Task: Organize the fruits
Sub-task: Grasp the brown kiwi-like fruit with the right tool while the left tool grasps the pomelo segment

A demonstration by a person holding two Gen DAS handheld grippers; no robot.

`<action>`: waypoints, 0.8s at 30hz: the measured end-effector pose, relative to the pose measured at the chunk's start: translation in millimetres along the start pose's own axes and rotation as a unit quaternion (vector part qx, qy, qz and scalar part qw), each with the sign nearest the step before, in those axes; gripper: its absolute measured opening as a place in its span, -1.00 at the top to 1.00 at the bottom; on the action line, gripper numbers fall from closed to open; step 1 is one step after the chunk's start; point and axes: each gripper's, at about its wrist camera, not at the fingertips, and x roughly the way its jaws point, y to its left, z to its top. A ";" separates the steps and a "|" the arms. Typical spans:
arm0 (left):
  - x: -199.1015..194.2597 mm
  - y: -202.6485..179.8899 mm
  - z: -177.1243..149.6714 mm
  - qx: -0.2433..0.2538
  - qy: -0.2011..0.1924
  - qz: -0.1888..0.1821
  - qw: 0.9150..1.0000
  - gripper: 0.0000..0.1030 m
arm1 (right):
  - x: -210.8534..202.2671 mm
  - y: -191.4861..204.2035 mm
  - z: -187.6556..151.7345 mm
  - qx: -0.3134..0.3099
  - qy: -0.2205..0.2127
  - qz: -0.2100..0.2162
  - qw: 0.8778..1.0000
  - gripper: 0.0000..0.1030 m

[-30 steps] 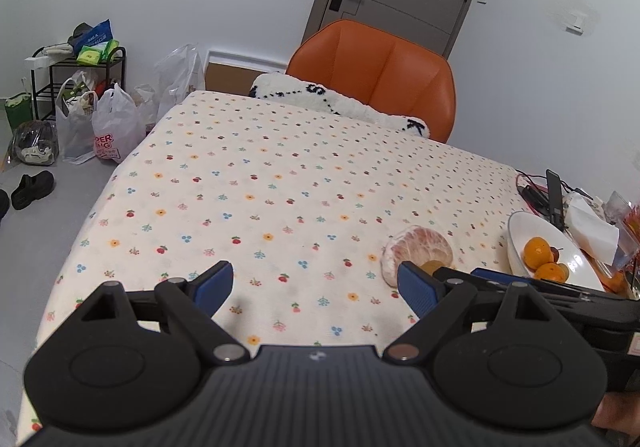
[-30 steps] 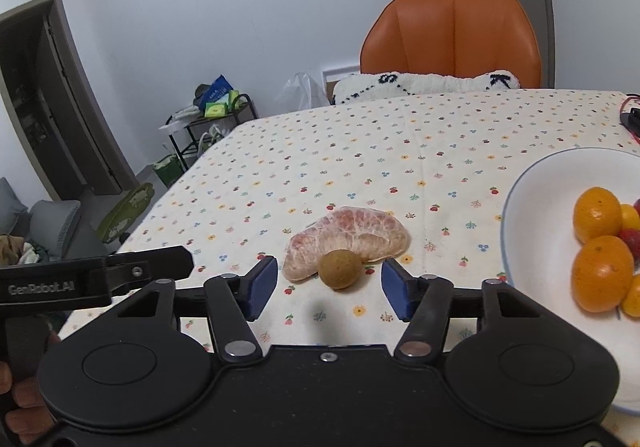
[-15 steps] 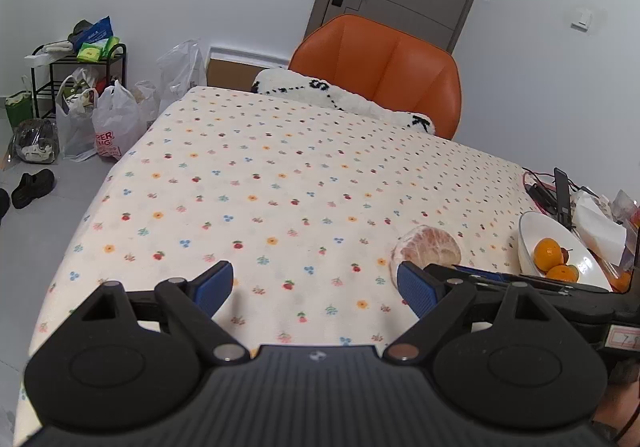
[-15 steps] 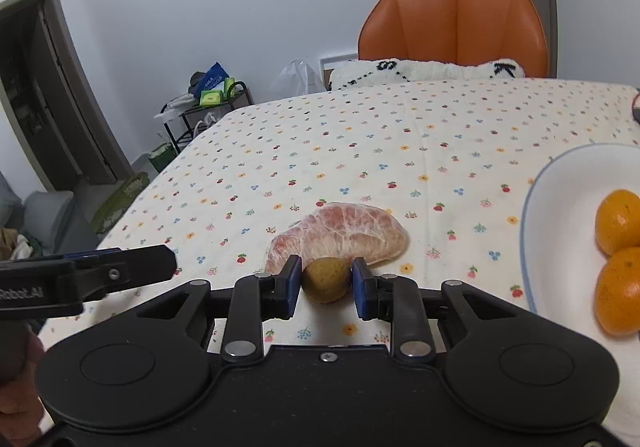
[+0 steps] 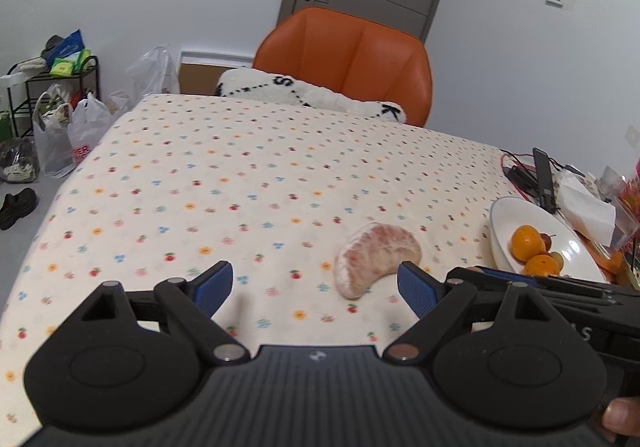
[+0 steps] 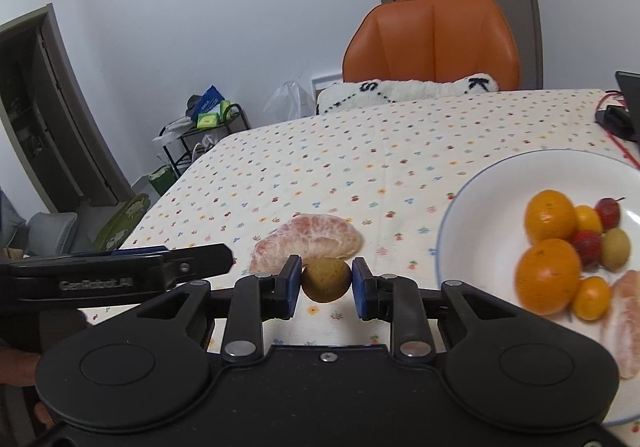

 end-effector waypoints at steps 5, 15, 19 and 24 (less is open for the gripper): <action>6.7 -9.9 1.4 0.011 0.001 -0.006 1.000 -0.72 | -10.6 -6.7 1.1 0.002 -0.008 -0.008 1.000 0.51; 28.1 -23.0 2.1 0.029 0.014 -0.014 0.999 -0.72 | -23.4 -18.8 0.0 0.008 -0.014 -0.019 1.000 0.51; 40.5 -30.5 1.5 0.047 0.022 -0.006 0.999 -0.72 | -26.2 -21.2 0.3 0.010 -0.017 -0.022 1.000 0.51; 55.5 -38.3 0.3 0.067 0.034 -0.002 0.997 -0.72 | -32.4 -21.9 0.8 0.011 -0.024 -0.025 0.999 0.51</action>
